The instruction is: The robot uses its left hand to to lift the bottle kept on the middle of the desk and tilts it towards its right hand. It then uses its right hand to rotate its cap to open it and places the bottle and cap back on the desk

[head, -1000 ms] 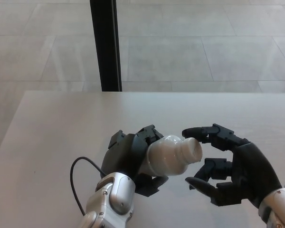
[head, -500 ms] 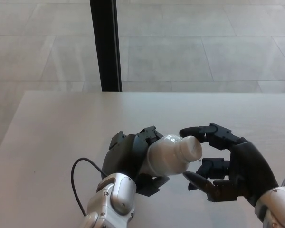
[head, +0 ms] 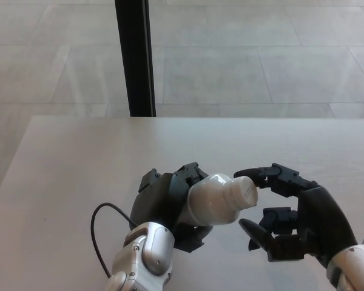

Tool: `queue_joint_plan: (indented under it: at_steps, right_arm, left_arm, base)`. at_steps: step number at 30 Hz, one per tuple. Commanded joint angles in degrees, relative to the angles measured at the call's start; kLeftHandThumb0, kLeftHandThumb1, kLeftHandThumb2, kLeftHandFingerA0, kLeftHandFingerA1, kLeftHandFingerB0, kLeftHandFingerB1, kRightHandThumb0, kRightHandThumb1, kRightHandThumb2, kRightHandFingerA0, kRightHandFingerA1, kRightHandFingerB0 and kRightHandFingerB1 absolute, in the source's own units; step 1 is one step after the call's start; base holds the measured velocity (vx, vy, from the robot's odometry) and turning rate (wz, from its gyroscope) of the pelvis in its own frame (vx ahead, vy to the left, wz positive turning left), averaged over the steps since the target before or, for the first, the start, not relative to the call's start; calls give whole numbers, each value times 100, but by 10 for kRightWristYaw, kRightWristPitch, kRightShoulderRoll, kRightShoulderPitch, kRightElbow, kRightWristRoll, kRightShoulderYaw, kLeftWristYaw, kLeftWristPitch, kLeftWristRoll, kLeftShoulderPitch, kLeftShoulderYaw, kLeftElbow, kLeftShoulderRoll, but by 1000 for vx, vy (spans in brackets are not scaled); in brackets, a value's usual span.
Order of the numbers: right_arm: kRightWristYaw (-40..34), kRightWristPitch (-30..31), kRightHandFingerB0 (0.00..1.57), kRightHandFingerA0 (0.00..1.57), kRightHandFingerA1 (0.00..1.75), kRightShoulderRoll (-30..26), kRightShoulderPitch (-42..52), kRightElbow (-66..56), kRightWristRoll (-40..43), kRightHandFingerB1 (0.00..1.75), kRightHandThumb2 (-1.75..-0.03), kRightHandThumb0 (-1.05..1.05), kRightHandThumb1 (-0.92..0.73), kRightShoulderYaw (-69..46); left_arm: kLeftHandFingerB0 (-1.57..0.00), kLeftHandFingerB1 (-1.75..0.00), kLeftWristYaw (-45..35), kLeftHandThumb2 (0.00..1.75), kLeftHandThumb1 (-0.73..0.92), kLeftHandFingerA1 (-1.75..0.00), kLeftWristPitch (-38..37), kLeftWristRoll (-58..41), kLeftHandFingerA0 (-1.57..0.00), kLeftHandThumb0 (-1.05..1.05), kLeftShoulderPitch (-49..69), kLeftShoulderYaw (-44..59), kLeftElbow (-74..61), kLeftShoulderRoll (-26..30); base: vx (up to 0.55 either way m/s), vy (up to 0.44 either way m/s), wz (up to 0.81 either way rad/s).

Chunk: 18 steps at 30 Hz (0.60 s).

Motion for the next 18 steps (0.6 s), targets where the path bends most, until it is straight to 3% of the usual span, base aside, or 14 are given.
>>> queue_joint_plan:
  at_steps: [1,5,6,8,10,13,14,15,16,18]
  right_arm:
    - [-16,-19,65,125,120,7,6,-1,-8,78,-96,-45,-37,-7]
    - [-19,-25,69,126,128,16,4,-1,-1,76,-87,-43,-43,-13]
    - [-17,-35,76,129,129,21,2,3,4,74,-90,-43,-44,-15]
    - [-14,-43,80,131,128,27,1,5,14,74,-91,-43,-44,-20]
    - [-13,-53,84,133,128,29,-1,8,11,74,-92,-43,-44,-21]
    - [-14,-56,82,136,127,31,-2,7,6,78,-101,-46,-39,-20]
    - [-14,-55,82,136,127,31,-3,7,5,78,-101,-46,-39,-20]
    - [-18,-58,81,135,126,33,-4,5,1,78,-100,-47,-38,-19]
    - [-18,-59,80,134,126,33,-4,5,0,79,-101,-48,-39,-19]
    - [-17,-58,83,132,128,33,-5,4,0,72,-92,-46,-44,-19]
  left_arm:
    - [-70,-141,13,94,66,-175,-2,5,-79,1,5,7,5,-2]
    - [-70,-153,10,101,61,-175,2,3,-83,-1,7,8,4,-4]
    - [-70,-132,12,99,65,-175,2,2,-83,1,7,9,5,-6]
    - [-70,-134,11,99,65,-175,9,1,-83,1,7,11,4,-11]
    - [-69,-88,9,94,68,-173,11,3,-76,0,7,11,4,-11]
    - [-68,-72,17,96,65,-164,-6,8,-82,0,9,7,9,-9]
    - [-82,-93,17,116,58,-110,-6,7,-102,0,9,8,9,-10]
    - [-79,-90,17,116,58,-110,-6,5,-102,0,9,10,11,-12]
    - [-68,-85,18,102,64,-168,-3,6,-80,0,9,10,12,-13]
    - [-65,-78,20,99,64,-165,-1,8,-80,0,9,8,13,-13]
  base:
    - [0,0,0]
    - [0,0,0]
    - [0,0,0]
    - [0,0,0]
    - [0,0,0]
    - [0,0,0]
    - [0,0,0]
    - [0,0,0]
    - [0,0,0]
    - [0,0,0]
